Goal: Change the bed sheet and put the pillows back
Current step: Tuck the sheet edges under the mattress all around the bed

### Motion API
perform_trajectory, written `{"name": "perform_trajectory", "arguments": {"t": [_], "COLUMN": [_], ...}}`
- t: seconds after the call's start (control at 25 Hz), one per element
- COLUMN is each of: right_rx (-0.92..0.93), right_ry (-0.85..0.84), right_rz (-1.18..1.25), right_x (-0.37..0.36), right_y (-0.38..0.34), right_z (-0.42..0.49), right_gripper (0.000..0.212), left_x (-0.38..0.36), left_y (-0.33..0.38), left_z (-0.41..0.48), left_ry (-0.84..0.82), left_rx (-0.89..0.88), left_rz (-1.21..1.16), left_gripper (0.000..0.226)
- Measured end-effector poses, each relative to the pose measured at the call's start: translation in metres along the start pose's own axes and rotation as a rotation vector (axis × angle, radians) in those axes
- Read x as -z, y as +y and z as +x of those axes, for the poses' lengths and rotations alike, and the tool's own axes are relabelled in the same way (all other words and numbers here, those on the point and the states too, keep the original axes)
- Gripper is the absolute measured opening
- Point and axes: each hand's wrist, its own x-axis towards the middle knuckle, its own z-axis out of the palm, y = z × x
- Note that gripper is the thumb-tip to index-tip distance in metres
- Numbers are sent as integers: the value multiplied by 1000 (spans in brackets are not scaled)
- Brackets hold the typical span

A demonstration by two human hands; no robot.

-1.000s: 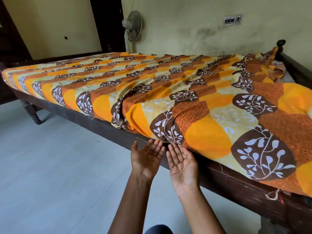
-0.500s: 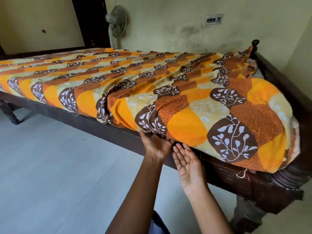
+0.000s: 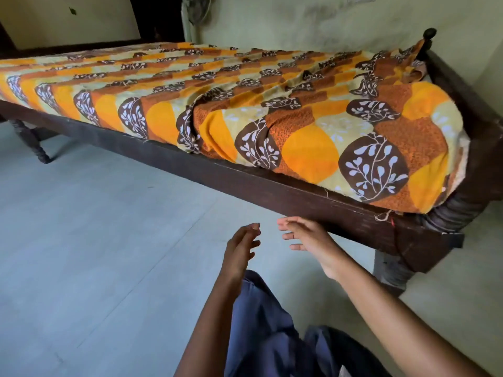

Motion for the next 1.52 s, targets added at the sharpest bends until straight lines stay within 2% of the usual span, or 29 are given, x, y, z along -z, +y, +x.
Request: {"name": "perform_trajectory", "arguments": {"t": [0.12, 0.28, 0.36, 0.52, 0.68, 0.76, 0.84, 0.92, 1.08, 1.2, 1.36, 1.52], "right_rx": [-6, 23, 21, -76, -136, -205, -241, -279, -350, -345, -210, -25], "right_ry": [-156, -325, -404, -691, -783, -799, -816, -775, -574, -391, -203, -257], "right_rz": [-238, -495, -654, -1027, -1195, -1164, -1136, -1063, -840, -599, -469, -718], "right_x": [6, 10, 4, -1, 15, 27, 43, 60, 99, 123, 172, 265], "right_y": [11, 29, 43, 52, 20, -9, -50, -109, -219, -262, -296, -325], "right_z": [-3, 37, 60, 82, 45, 6, -35, -74, -136, -169, -154, -102], "right_gripper": [17, 19, 18, 28, 33, 33, 31, 29, 25, 25, 25, 24], "left_x": [16, 53, 70, 87, 89, 89, 84, 84, 81, 63, 29, -55], "left_y": [-13, -26, -54, -118, -101, -56, 5, 68, 176, 234, 274, 307], "left_z": [-6, 37, 63, 66, -11, -62, -118, -167, -244, -269, -216, -123], "left_ry": [-32, -11, -15, -293, -271, -256, -173, -110, -202, -142, -184, -246], "left_rx": [-88, -53, 70, 387, 531, 561, 561, 589, 649, 614, 445, 224], "left_rz": [341, 449, 531, 970, 889, 849, 747, 691, 673, 593, 632, 671], "left_gripper": [26, 26, 28, 35, 30, 30, 28, 26, 24, 25, 25, 22]}}
